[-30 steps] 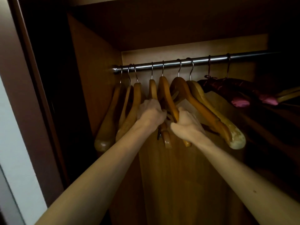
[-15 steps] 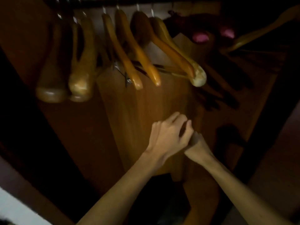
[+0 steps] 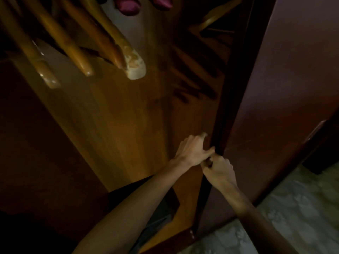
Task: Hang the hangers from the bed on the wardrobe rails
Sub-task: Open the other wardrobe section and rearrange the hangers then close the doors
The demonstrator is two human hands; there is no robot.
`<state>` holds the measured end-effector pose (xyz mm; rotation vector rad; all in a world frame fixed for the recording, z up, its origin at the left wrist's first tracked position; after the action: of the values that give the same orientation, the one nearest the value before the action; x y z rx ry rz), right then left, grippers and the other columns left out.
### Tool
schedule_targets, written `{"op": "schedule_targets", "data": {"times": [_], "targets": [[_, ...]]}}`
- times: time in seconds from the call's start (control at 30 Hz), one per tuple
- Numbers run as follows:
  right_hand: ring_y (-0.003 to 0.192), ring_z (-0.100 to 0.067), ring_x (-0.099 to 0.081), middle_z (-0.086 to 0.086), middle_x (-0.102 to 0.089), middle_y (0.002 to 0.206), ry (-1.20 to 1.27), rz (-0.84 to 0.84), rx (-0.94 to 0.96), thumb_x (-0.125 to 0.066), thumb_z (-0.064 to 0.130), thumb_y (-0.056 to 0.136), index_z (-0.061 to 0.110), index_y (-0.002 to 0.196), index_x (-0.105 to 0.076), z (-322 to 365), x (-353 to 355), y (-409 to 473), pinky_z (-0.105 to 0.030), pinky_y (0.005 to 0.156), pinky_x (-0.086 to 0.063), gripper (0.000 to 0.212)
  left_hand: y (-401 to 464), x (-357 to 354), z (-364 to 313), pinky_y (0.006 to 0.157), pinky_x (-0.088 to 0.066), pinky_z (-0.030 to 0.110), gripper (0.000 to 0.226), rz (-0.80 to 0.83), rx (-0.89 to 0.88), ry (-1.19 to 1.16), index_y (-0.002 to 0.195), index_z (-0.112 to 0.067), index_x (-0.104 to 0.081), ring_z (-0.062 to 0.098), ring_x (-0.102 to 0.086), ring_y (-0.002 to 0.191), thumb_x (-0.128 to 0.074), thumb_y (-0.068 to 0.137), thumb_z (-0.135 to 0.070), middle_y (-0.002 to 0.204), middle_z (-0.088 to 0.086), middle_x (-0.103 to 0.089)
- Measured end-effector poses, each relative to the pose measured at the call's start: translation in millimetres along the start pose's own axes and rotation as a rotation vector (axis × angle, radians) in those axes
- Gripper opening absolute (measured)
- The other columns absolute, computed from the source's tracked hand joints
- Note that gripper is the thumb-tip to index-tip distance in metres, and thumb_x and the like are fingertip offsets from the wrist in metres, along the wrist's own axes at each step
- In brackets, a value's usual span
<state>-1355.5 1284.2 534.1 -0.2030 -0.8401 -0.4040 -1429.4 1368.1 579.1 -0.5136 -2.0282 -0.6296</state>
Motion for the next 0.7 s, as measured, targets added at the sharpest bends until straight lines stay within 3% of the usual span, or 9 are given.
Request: {"op": "schedule_targets", "data": {"times": [0.17, 0.37, 0.57, 0.7], "targets": [[0.069, -0.02, -0.066, 0.006, -0.065, 0.071, -0.015, 0.024, 0.001, -0.059, 0.031, 0.091, 0.024, 0.081, -0.059, -6.1, -5.0, 3.7, -0.036, 0.067, -0.055, 0.013, 8.9, -7.0, -11.2, 0.057, -0.054, 0.031, 0.041, 0.038, -0.071, -0.065, 0.12, -0.02, -0.064, 0.008, -0.063, 0.054, -0.064, 0.092, -0.049, 0.089, -0.003, -0.075], [0.066, -0.02, -0.066, 0.005, -0.064, 0.066, -0.045, 0.007, 0.034, -0.057, 0.027, 0.091, 0.024, 0.073, -0.061, -8.5, -1.8, 5.6, -0.039, 0.067, -0.057, 0.019, 10.0, -12.6, -6.6, 0.077, -0.06, 0.039, 0.037, 0.014, -0.035, -0.108, 0.113, -0.02, -0.068, 0.016, -0.072, 0.083, -0.064, 0.089, -0.046, 0.101, -0.003, -0.076], [0.056, -0.002, -0.051, 0.016, -0.055, 0.06, -0.026, -0.048, 0.093, -0.061, 0.019, 0.091, 0.018, 0.091, -0.07, -9.8, -1.2, 3.7, -0.028, 0.064, -0.045, 0.01, 6.3, -9.3, -4.0, 0.075, -0.06, 0.039, 0.034, -0.007, -0.016, -0.103, 0.106, -0.022, -0.069, 0.018, -0.073, 0.081, -0.062, 0.084, -0.047, 0.094, -0.001, -0.077], [0.078, -0.019, -0.068, 0.014, -0.058, 0.07, -0.036, -0.021, 0.091, -0.061, 0.02, 0.092, 0.017, 0.111, -0.068, -12.0, -5.4, 0.9, -0.025, 0.071, -0.043, 0.021, -0.6, -3.6, 0.4, 0.072, -0.059, 0.041, 0.034, -0.028, -0.026, -0.063, 0.101, -0.019, -0.068, 0.02, -0.072, 0.08, -0.061, 0.083, -0.047, 0.093, 0.001, -0.077]]}}
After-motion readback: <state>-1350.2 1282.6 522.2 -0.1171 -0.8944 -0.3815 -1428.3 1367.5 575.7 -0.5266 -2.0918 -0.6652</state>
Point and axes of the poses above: each hand's wrist, its own y-axis towards the middle knuckle, its own x-axis out of the back of the hand, z = x × y, the point moved 10 cm from there along y, towards the middle knuckle
